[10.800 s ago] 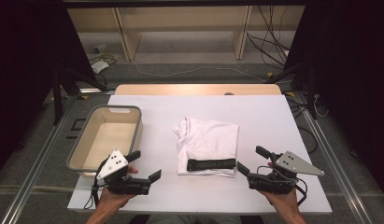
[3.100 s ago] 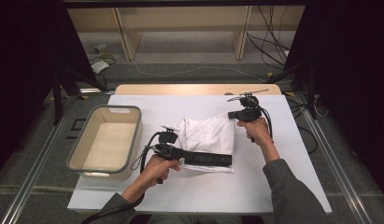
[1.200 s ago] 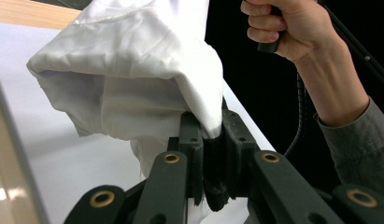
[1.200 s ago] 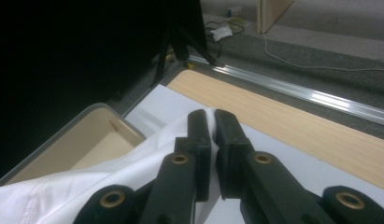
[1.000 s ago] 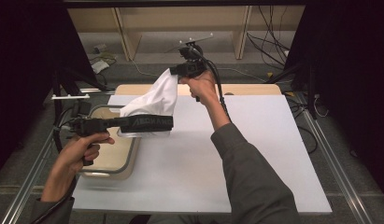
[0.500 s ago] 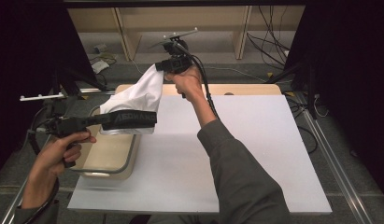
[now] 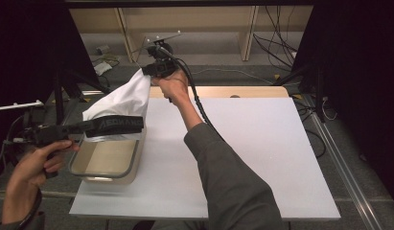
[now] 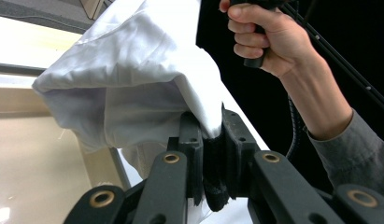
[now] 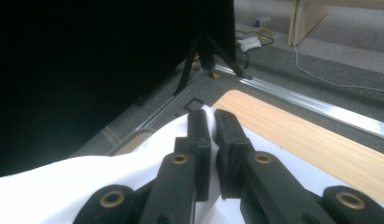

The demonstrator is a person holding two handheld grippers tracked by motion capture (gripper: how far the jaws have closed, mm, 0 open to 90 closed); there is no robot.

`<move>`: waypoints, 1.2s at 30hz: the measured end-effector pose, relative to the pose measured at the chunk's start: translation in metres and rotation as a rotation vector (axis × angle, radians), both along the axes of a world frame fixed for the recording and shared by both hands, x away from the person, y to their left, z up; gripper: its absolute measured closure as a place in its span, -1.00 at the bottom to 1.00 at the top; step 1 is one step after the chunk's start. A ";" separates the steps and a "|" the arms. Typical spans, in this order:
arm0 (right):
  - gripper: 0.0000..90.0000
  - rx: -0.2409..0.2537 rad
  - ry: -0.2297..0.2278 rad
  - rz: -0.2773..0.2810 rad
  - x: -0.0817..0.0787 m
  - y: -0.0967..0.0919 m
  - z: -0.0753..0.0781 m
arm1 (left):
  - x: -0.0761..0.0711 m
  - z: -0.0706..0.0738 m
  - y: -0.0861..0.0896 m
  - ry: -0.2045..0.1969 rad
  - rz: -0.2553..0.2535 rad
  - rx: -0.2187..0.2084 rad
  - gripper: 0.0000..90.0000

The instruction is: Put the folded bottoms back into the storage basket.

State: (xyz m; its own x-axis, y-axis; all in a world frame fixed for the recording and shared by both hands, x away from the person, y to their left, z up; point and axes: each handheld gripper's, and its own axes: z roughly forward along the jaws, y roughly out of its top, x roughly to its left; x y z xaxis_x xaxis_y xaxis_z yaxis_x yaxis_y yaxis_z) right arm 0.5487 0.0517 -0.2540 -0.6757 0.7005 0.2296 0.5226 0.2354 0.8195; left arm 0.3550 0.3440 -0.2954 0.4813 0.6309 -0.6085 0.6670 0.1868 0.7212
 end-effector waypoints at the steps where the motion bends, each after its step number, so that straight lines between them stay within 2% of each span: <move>1: 0.92 0.000 0.000 0.000 0.000 0.000 0.000 | 0.000 0.000 0.000 0.000 0.000 0.000 0.77; 9: 0.92 -0.006 0.004 0.008 -0.001 0.025 -0.007 | -0.002 -0.005 0.020 0.017 0.035 0.007 0.77; 14: 0.91 -0.001 0.002 0.013 -0.002 0.033 -0.011 | -0.005 -0.005 0.028 0.016 0.050 0.013 0.77; 20: 0.91 -0.001 0.000 0.013 -0.003 0.040 -0.016 | -0.005 -0.007 0.031 0.027 0.057 0.046 0.77; 36: 0.91 -0.020 0.005 0.020 -0.004 0.052 -0.033 | 0.000 -0.021 0.040 0.076 0.071 0.086 0.77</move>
State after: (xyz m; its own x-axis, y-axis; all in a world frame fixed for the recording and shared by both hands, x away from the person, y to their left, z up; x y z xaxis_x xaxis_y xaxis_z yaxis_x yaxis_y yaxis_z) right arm 0.5449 0.1036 -0.2868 -0.6885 0.6912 0.2196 0.5218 0.2619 0.8119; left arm 0.3552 0.3841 -0.3162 0.3883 0.7131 -0.5837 0.7077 0.1750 0.6845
